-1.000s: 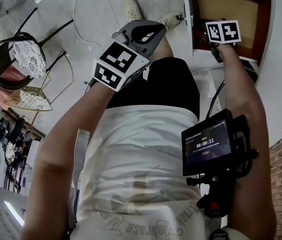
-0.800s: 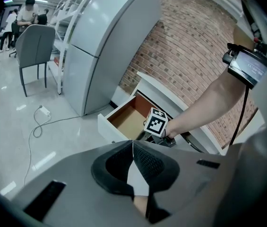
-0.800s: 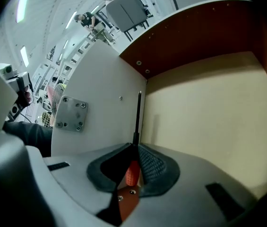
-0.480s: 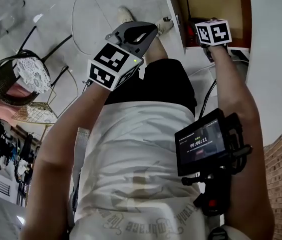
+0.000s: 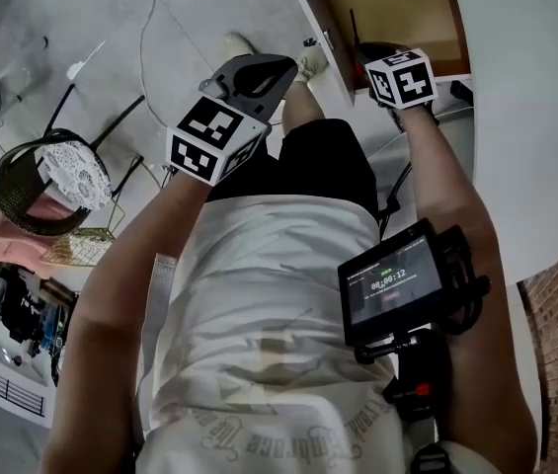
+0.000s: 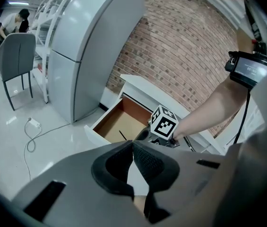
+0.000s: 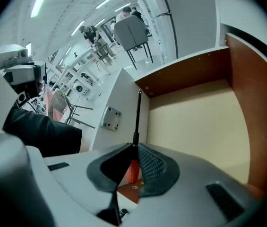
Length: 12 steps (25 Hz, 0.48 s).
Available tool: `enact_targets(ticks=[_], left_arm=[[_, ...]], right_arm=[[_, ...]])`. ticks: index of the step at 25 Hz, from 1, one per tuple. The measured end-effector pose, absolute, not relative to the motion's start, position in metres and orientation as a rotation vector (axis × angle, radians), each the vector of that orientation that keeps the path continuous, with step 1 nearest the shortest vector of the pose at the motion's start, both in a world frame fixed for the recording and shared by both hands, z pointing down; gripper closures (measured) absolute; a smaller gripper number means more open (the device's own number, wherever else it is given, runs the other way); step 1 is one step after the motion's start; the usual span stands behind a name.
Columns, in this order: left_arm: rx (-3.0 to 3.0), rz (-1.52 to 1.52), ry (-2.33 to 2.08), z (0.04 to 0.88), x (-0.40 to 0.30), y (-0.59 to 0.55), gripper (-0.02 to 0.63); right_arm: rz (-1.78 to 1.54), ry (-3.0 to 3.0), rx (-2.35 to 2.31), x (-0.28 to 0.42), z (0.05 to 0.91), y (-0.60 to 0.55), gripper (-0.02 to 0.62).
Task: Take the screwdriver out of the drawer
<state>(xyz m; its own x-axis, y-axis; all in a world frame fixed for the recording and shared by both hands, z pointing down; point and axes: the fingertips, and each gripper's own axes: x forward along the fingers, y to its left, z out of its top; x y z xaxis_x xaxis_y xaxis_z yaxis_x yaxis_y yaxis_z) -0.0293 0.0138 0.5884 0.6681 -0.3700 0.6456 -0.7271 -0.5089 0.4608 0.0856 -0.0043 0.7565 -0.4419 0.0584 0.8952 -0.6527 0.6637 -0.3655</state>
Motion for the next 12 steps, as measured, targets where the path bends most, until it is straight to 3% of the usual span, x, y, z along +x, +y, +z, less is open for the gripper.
enact_targets(ticks=[12], left_arm=[[2.190, 0.633, -0.803, 0.544, -0.013, 0.010, 0.584]], right_arm=[[0.799, -1.938, 0.561, 0.094, 0.694, -0.017, 0.546]])
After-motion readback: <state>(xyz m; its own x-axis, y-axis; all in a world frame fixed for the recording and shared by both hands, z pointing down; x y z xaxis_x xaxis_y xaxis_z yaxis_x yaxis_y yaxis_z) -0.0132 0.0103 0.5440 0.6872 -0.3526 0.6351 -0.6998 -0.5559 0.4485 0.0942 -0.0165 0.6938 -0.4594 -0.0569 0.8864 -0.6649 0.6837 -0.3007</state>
